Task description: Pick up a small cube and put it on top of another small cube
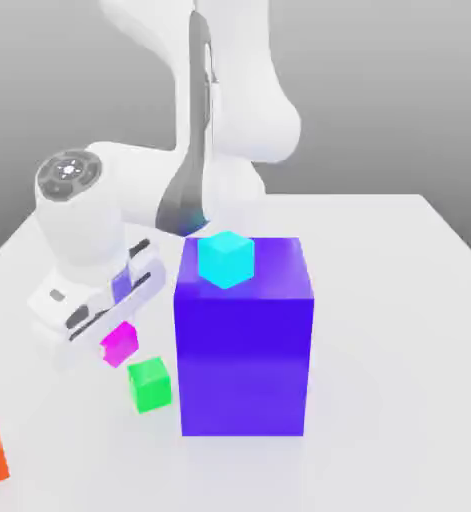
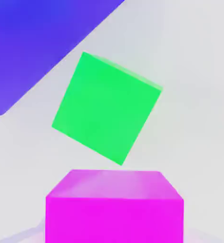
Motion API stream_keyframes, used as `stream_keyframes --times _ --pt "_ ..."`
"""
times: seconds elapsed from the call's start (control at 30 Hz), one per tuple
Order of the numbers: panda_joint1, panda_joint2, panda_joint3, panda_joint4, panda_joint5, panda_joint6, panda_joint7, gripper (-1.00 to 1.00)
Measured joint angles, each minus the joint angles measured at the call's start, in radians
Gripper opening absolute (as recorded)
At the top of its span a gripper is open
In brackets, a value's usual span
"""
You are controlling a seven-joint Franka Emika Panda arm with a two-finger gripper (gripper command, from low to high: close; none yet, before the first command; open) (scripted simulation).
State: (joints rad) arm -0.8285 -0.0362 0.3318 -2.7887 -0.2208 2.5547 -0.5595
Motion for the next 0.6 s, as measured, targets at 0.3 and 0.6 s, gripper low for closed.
stream_keyframes --times 0.3,0.6 --pt "0.161 -0.198 -0.087 -0.123 0.223 0.12 -0.403 -1.0" --pt "0.204 0.045 -0.116 -0.145 0.204 0.386 -0.383 1.0"
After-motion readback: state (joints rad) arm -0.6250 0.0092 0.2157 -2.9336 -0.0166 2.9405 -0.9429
